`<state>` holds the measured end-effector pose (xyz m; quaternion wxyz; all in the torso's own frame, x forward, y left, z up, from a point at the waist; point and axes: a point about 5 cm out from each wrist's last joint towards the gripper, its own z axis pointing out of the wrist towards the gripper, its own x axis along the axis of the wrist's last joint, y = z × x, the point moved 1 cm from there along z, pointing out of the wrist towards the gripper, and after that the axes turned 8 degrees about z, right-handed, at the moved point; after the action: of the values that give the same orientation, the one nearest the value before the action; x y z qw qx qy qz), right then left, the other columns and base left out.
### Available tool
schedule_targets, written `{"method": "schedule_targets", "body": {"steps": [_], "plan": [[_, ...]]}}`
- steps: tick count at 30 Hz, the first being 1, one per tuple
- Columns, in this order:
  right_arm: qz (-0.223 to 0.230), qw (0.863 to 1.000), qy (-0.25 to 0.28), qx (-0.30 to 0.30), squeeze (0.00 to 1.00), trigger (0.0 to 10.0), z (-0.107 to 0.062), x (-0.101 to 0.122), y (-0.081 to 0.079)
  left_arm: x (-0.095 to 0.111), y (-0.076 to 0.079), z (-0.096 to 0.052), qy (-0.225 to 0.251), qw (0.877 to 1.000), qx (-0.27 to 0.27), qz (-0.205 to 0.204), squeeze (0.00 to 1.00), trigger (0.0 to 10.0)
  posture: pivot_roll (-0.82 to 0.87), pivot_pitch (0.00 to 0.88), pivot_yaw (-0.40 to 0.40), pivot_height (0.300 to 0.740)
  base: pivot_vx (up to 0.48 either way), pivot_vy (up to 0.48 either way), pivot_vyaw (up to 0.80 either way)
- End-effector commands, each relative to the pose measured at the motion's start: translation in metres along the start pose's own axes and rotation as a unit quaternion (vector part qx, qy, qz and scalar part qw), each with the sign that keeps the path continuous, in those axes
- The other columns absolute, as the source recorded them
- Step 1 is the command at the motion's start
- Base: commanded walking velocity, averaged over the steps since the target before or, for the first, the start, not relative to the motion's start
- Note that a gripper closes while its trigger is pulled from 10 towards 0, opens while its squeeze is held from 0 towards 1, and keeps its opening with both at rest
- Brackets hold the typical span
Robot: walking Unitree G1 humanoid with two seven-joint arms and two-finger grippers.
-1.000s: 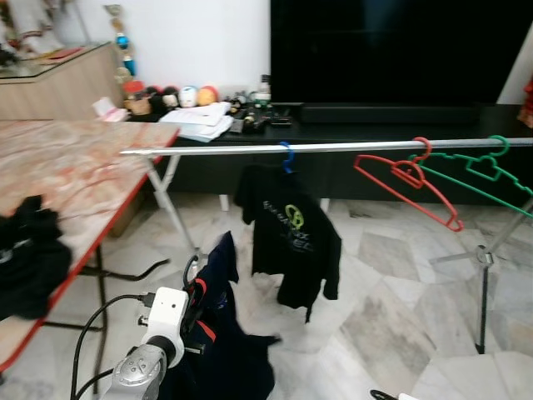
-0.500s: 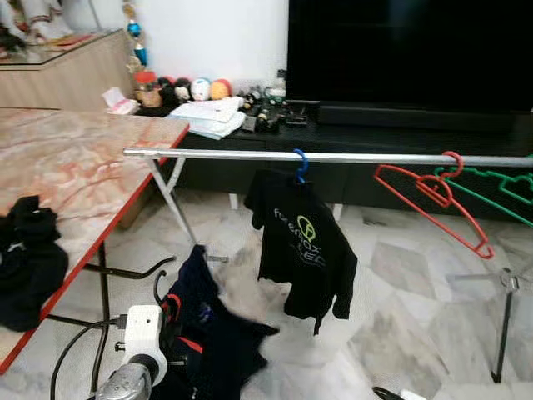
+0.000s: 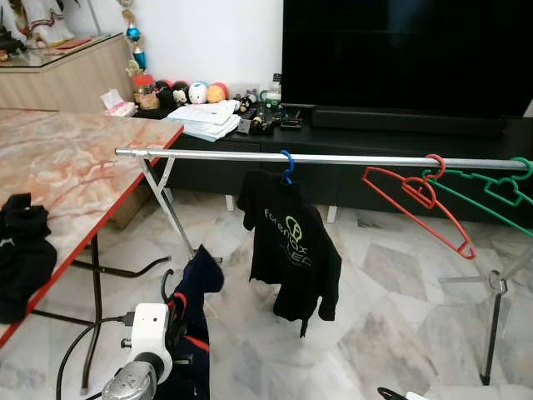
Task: Hang hanger
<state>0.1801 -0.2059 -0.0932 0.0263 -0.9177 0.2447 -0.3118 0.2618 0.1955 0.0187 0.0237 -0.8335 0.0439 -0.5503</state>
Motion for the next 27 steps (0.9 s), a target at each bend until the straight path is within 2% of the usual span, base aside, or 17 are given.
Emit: {"method": "schedule_targets", "body": {"steps": [1,27], "plan": [[0.002,1.000,-0.005,0.001,0.00,10.0,0.000,-0.002,0.000,0.011,0.000,0.001,0.022,1.000,0.001,0.011,0.00,10.0,-0.03,0.043,0.057,0.740,0.000,-0.420,0.00],[-0.004,1.000,-0.008,0.004,0.00,10.0,-0.001,-0.004,0.001,0.013,0.010,0.001,0.025,0.999,-0.020,0.026,0.00,10.0,-0.04,0.017,0.062,0.740,0.000,-0.421,0.00]]}}
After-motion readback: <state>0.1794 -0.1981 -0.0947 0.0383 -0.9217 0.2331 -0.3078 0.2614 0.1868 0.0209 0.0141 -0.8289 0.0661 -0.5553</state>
